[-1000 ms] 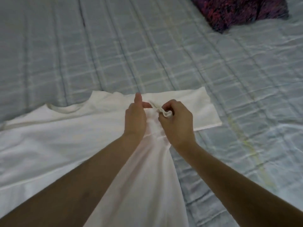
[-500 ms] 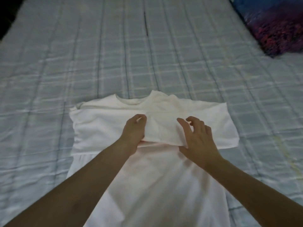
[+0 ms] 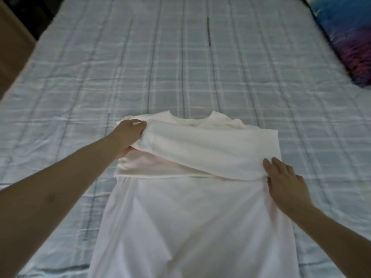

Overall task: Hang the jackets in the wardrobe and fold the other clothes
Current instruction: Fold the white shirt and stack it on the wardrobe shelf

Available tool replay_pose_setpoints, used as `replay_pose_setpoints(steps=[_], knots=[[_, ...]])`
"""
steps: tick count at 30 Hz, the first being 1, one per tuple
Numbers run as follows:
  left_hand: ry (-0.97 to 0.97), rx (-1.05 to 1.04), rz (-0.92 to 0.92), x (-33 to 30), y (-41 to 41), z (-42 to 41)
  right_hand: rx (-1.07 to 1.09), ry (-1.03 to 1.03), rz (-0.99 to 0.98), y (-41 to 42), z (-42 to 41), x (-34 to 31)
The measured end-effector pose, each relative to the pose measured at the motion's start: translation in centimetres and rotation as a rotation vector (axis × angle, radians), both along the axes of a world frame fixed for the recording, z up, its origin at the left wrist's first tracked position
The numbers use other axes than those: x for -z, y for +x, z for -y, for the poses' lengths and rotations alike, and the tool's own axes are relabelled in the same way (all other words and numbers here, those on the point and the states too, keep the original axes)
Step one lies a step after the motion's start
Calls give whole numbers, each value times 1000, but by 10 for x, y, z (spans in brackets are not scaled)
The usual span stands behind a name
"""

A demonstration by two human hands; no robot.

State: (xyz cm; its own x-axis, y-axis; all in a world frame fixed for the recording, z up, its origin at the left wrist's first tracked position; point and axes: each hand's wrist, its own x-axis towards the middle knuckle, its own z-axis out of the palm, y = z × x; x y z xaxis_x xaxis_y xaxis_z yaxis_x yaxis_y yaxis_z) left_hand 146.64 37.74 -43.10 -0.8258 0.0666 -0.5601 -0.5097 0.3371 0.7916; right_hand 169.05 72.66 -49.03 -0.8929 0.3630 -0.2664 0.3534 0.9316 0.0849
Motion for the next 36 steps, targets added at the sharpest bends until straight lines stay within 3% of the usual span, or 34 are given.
replay_pose_setpoints(steps=[7, 10, 15, 17, 23, 28, 31, 36], knots=[[-527, 157, -215, 34, -14, 41, 7, -87, -18, -14, 21, -4], [-724, 259, -512, 45, -10, 46, -10, -152, -197, -29, 33, -9], [-635, 885, -941, 55, 20, 24, -55, -247, -365, -65, 46, -5], [-669, 987, -906, 62, 24, 13, 4, -259, -351, -79, 46, 1], [-857, 661, -398, 101, 15, 30, 12, -134, -194, -94, 41, 21], [-870, 682, -525, 111, 18, 46, 105, -110, -78, -87, 11, 43], [-966, 629, -588, 120, 26, 39, 115, -149, -133, -85, 8, 53], [-978, 703, -522, 121, 17, 39, 123, -143, -79, -90, 9, 49]])
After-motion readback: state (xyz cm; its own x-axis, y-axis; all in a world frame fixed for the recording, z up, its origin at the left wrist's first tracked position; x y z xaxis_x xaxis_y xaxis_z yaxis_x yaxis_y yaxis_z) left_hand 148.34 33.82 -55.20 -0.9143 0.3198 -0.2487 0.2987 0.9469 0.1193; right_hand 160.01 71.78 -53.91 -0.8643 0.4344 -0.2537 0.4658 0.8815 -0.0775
